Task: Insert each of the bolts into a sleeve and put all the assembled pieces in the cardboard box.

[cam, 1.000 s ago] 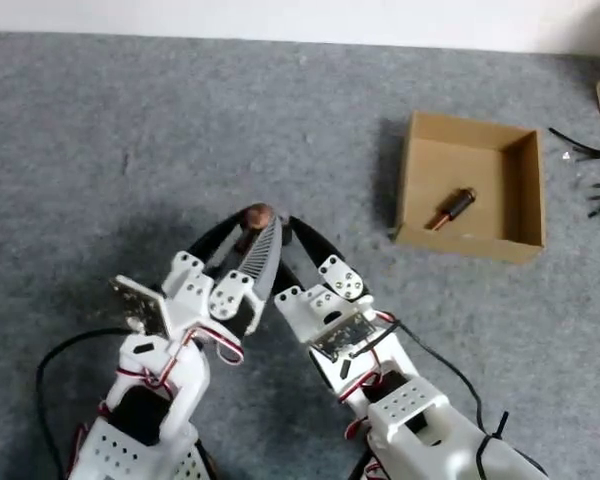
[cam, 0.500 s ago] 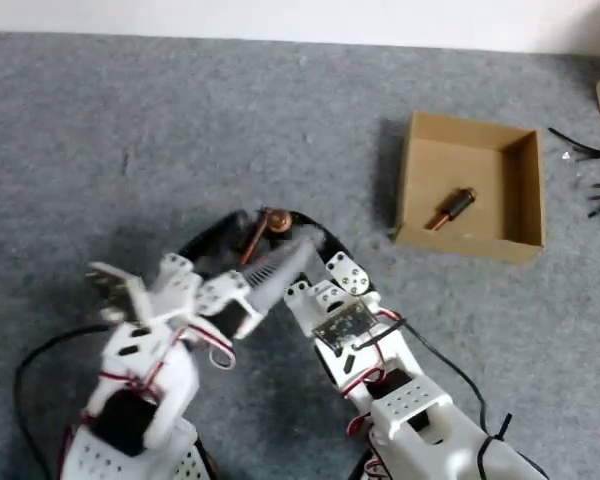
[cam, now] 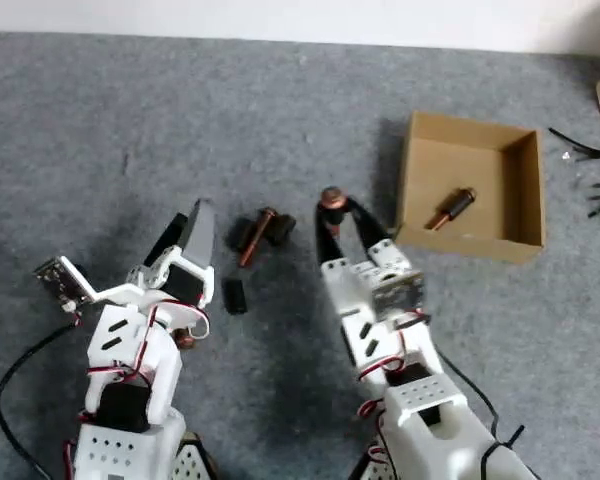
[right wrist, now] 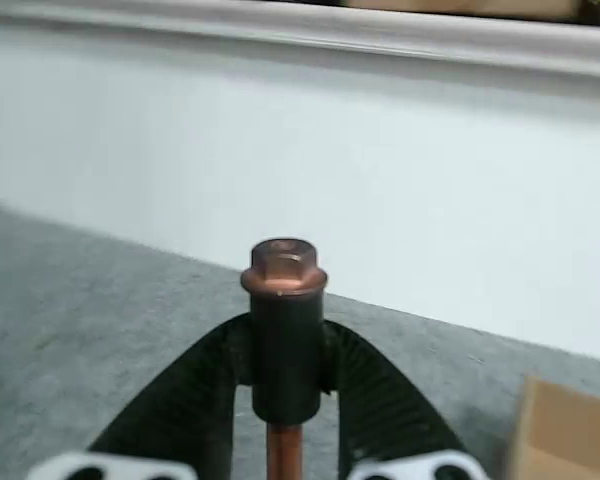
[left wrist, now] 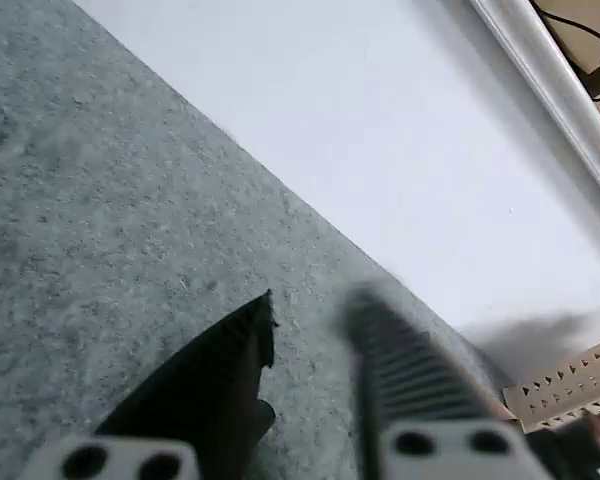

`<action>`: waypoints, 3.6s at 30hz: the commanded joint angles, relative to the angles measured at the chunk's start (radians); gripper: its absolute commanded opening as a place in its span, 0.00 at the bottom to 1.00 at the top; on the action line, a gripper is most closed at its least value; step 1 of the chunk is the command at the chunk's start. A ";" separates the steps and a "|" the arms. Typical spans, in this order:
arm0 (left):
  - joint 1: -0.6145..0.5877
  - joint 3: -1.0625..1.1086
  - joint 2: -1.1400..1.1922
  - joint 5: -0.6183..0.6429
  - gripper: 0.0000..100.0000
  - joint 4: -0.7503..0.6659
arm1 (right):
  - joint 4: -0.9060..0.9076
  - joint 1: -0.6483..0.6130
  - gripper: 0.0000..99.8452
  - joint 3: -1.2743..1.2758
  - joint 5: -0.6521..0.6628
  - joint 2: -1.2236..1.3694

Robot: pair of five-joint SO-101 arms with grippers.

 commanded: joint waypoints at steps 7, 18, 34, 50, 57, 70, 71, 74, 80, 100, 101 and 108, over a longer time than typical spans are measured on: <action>-0.018 0.030 -0.015 -0.212 0.01 0.063 | 0.127 0.209 0.01 -0.074 -0.054 0.008; -0.018 0.030 -0.015 -0.210 0.01 0.086 | 1.118 0.447 0.01 -1.320 -0.361 0.608; -0.018 0.030 -0.015 -0.210 0.01 0.087 | 1.857 0.512 0.10 -2.276 -0.362 1.442; -0.018 0.030 -0.015 -0.210 0.01 0.087 | 2.519 0.415 0.46 -2.735 -0.534 1.475; -0.018 0.030 -0.015 -0.210 0.01 0.087 | 2.655 0.326 0.21 -2.977 -0.532 1.460; -0.018 0.030 -0.015 -0.210 0.01 0.087 | 2.658 0.153 0.01 -2.829 -0.535 1.293; -0.018 0.030 -0.015 -0.210 0.01 0.087 | 2.657 0.137 0.01 -2.786 -0.535 1.264; -0.018 0.030 -0.015 -0.210 0.01 0.086 | 2.657 0.087 0.01 -2.640 -0.535 1.170; -0.018 0.030 -0.015 -0.210 0.01 0.086 | 2.654 0.016 0.01 -2.382 -0.534 0.986; -0.016 0.030 -0.015 -0.210 0.01 0.086 | 2.654 -0.001 0.01 -2.008 -0.537 0.691; -0.016 0.030 -0.015 -0.210 0.01 0.086 | 2.654 -0.001 0.01 -1.994 -0.537 0.680; -0.016 0.030 -0.015 -0.210 0.01 0.086 | 2.654 -0.002 0.01 -1.837 -0.532 0.565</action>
